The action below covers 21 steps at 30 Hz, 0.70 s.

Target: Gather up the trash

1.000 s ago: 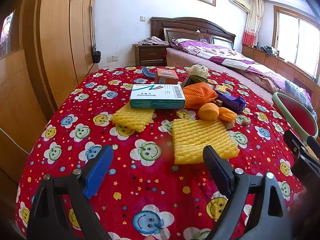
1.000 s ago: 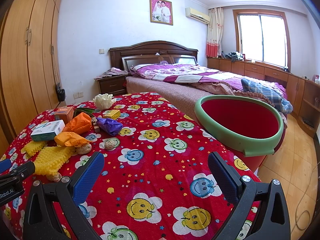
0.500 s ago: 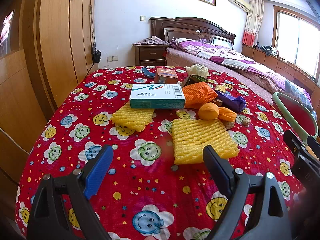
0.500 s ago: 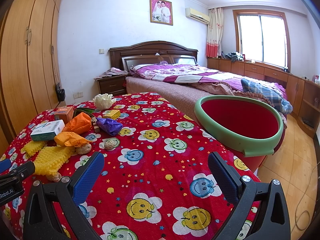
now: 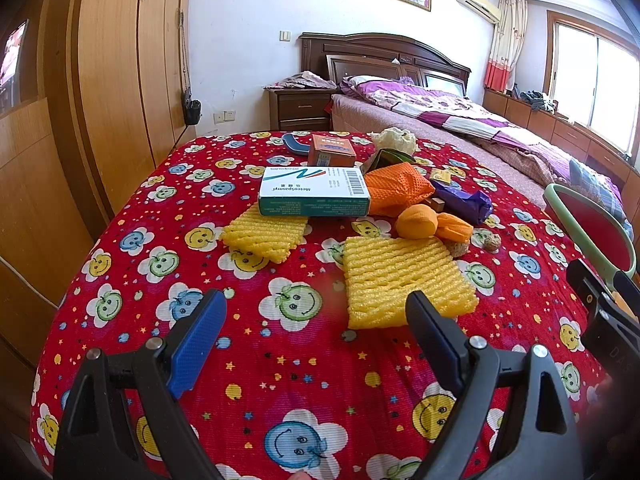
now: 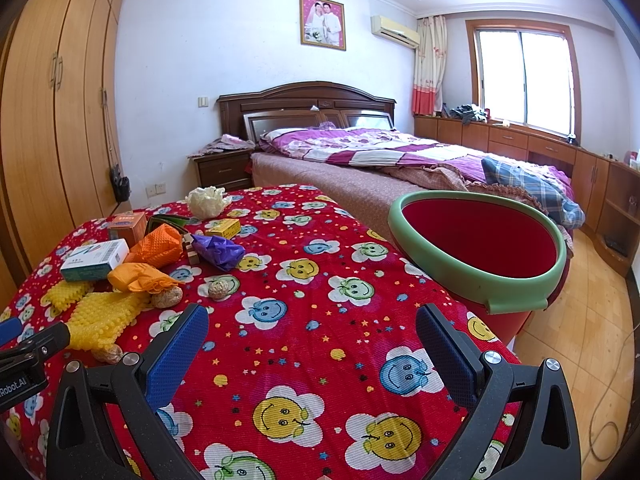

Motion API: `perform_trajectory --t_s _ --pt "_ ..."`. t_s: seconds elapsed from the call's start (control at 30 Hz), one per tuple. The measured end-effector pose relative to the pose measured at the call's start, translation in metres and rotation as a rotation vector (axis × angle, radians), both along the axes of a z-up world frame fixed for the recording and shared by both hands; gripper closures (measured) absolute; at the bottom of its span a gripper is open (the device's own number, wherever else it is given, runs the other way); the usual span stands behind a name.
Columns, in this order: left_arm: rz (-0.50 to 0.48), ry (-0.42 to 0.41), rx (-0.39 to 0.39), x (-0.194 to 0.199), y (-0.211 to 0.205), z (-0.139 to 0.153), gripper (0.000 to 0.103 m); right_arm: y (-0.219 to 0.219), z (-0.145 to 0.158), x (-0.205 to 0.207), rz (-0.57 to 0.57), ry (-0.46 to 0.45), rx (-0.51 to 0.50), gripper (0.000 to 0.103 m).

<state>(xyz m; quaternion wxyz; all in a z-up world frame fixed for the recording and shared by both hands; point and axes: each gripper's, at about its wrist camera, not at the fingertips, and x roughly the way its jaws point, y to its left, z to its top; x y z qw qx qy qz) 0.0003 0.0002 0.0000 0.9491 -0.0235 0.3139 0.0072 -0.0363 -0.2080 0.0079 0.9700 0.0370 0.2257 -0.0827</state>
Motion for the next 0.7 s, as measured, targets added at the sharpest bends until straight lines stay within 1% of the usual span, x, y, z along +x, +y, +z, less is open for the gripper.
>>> perform_trajectory --t_s 0.43,0.5,0.6,0.7 --pt "0.006 0.005 0.007 0.0003 0.0001 0.0001 0.012 0.0011 0.0005 0.0018 -0.001 0.002 -0.002 0.000" --pt "0.005 0.009 0.011 -0.0015 -0.0025 -0.0039 0.012 0.0010 0.0008 0.0015 -0.002 -0.001 0.000 0.000" --pt "-0.002 0.013 0.009 0.0021 -0.0060 -0.0011 0.012 -0.0007 0.0012 0.0006 0.003 -0.008 0.018 0.000" --pt "-0.019 0.021 -0.010 0.0056 -0.0059 0.0028 0.012 -0.0083 0.0034 -0.0009 0.006 0.002 0.046 0.000"
